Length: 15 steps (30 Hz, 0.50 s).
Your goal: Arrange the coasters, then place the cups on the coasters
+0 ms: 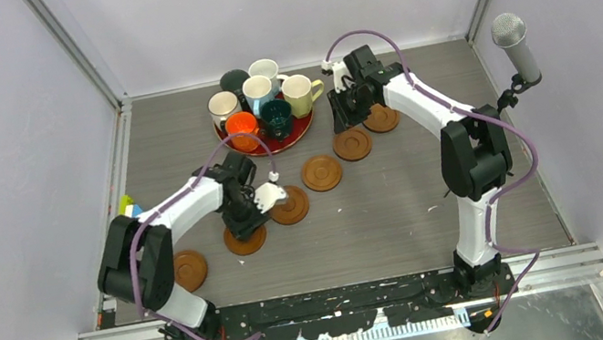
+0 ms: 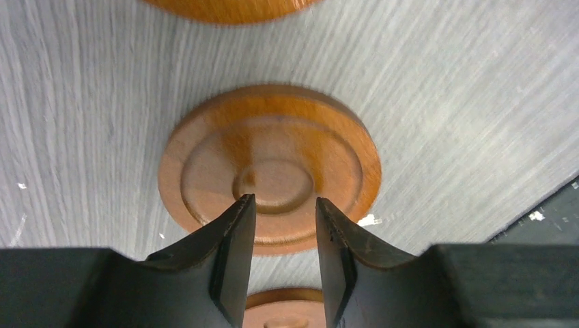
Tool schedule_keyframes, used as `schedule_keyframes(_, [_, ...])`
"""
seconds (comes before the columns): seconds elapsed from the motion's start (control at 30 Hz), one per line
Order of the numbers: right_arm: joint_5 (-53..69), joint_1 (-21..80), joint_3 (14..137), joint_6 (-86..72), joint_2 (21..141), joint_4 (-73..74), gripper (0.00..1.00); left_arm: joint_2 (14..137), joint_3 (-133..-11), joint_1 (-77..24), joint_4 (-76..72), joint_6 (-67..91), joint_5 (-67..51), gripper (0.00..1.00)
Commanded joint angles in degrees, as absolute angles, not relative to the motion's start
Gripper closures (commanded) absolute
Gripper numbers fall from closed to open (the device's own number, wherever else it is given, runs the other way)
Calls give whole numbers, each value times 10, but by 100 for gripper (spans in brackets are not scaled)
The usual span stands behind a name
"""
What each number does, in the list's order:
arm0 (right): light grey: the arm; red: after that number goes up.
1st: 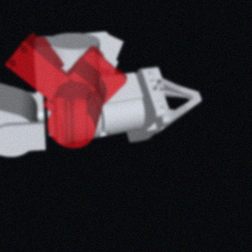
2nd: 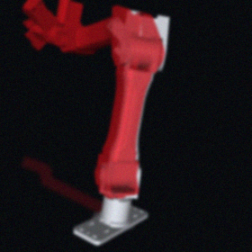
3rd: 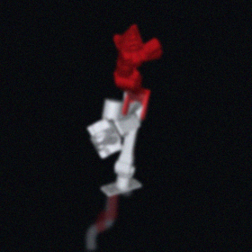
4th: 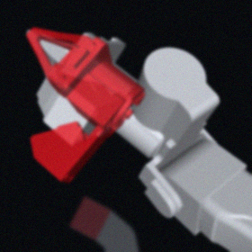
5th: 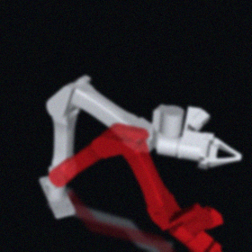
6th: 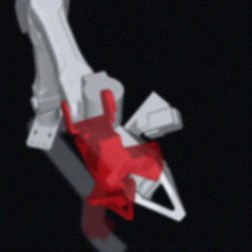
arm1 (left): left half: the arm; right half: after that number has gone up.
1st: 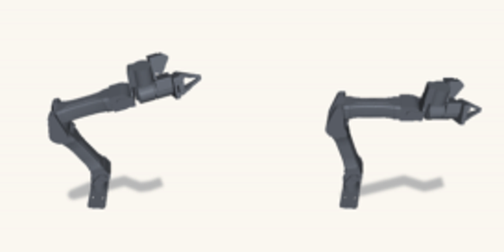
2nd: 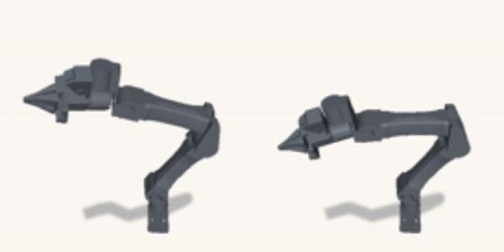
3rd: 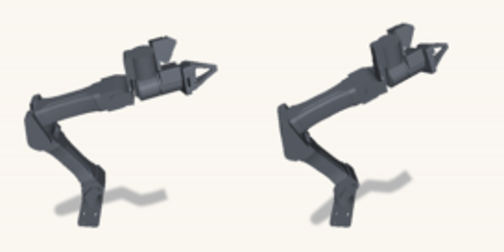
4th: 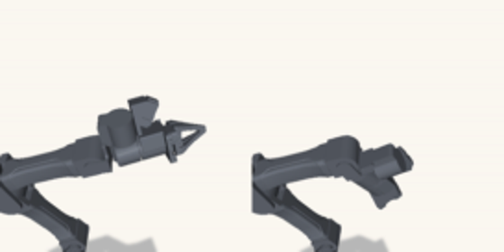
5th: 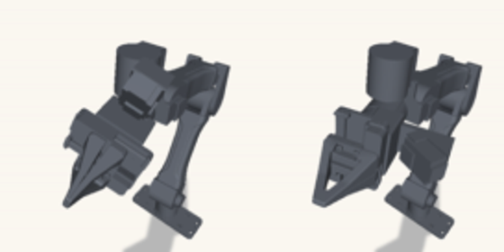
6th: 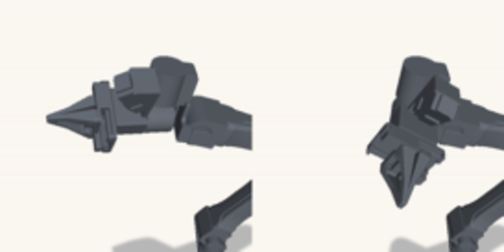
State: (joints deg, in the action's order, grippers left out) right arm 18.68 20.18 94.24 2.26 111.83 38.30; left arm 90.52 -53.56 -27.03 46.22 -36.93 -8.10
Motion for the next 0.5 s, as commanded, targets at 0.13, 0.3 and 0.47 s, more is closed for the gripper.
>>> schedule_keyframes(0.13, [192, 205, 967, 23, 1119, 380, 72, 799, -562, -120, 632, -486, -146, 56])
schedule_keyframes(0.3, [193, 208, 968, 22, 1120, 380, 72, 776, -552, 21, 690, -614, -121, 53])
schedule_keyframes(0.47, [194, 210, 966, 21, 1121, 380, 72, 780, -531, 122, 693, -705, -89, 54])
